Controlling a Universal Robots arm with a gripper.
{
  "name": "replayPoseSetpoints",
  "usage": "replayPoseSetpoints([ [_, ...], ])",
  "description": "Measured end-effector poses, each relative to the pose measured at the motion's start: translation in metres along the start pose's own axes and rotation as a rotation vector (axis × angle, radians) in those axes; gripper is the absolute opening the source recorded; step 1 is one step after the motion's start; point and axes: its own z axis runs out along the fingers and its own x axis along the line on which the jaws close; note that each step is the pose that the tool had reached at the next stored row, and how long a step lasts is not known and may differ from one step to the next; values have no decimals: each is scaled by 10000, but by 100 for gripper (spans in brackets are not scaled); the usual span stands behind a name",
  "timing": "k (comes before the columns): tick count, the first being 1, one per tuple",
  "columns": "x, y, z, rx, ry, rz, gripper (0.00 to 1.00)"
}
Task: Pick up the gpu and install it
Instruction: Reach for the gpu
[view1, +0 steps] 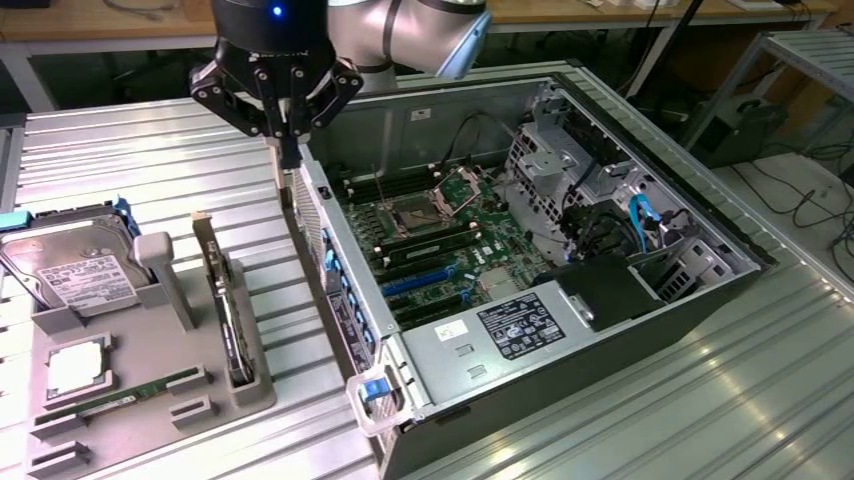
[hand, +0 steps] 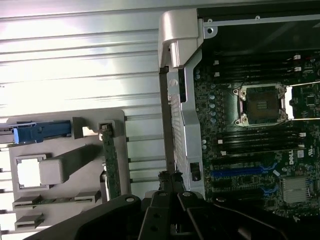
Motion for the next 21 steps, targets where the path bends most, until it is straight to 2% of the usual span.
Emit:
replayPoseSetpoints([
  [21,144,-45,-5,0,0,0,11],
])
